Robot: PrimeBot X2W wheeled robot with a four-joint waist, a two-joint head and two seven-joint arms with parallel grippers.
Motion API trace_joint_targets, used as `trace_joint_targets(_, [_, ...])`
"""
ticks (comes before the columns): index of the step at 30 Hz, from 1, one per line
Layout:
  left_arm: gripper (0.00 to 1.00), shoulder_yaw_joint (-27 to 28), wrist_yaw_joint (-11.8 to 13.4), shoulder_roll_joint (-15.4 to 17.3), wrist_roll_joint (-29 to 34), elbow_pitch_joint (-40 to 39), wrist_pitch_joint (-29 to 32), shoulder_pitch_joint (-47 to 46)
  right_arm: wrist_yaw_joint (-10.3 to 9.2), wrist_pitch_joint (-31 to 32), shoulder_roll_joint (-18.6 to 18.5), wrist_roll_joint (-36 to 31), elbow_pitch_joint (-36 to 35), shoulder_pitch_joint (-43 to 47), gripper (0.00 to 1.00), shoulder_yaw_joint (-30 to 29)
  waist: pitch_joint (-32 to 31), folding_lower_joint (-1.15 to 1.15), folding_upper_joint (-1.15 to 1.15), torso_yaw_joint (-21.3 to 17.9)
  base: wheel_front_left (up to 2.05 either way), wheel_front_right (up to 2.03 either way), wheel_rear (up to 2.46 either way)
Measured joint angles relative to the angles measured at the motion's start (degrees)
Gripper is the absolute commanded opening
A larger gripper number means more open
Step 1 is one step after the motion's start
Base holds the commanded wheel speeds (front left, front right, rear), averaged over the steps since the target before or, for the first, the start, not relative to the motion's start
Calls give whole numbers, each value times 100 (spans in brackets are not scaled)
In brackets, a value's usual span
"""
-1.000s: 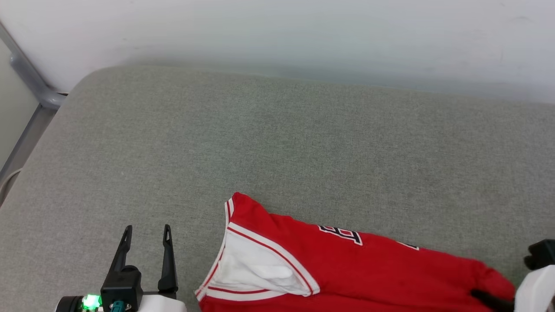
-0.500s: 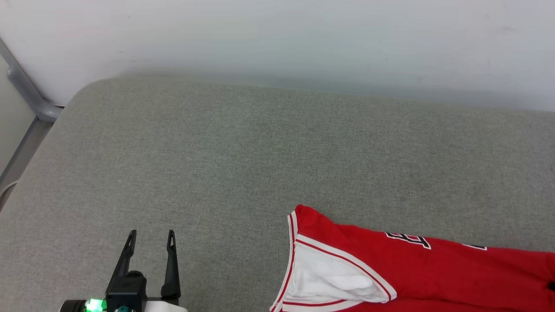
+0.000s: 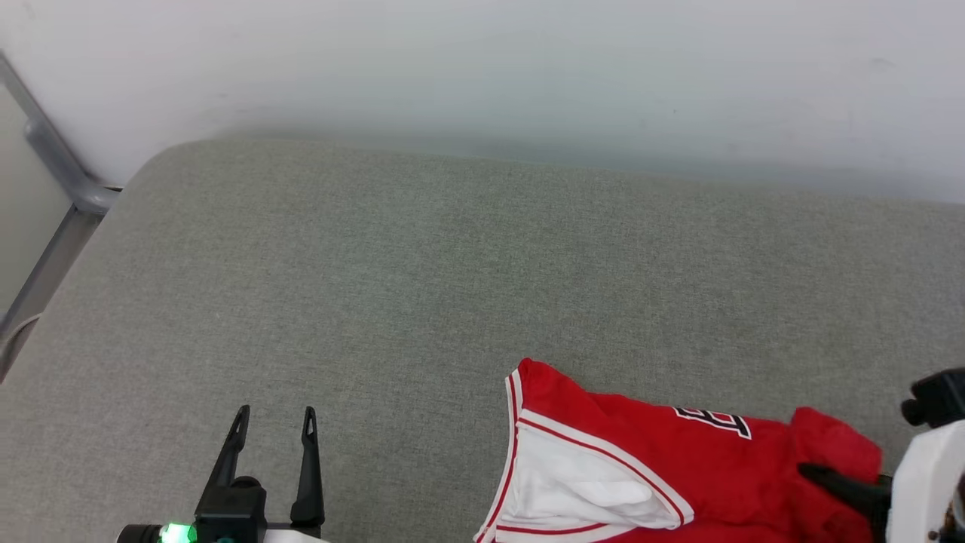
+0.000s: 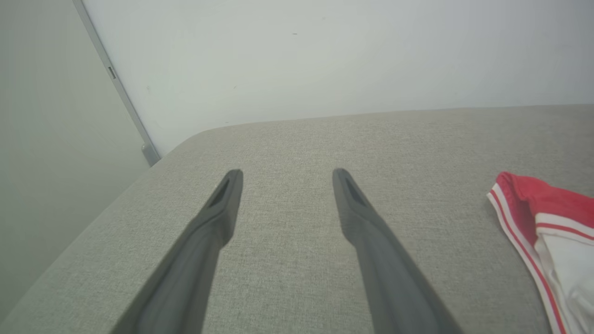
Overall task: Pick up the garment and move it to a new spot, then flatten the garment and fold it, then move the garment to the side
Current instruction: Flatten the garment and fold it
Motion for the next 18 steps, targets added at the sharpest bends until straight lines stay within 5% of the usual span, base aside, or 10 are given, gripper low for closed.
trace_joint_targets(9, [100, -69, -51, -100, 48, 22, 0, -118, -1, 488, 703, -454, -453, -652, 0, 621, 135, 0, 0, 221, 0, 0, 0])
trace_joint_targets(18, [100, -152, -99, -167, 58, 86, 0, -285, -1, 547, 1368, -995, -19, -1485, 0, 1382, 309, 0, 0, 433, 0, 0, 0])
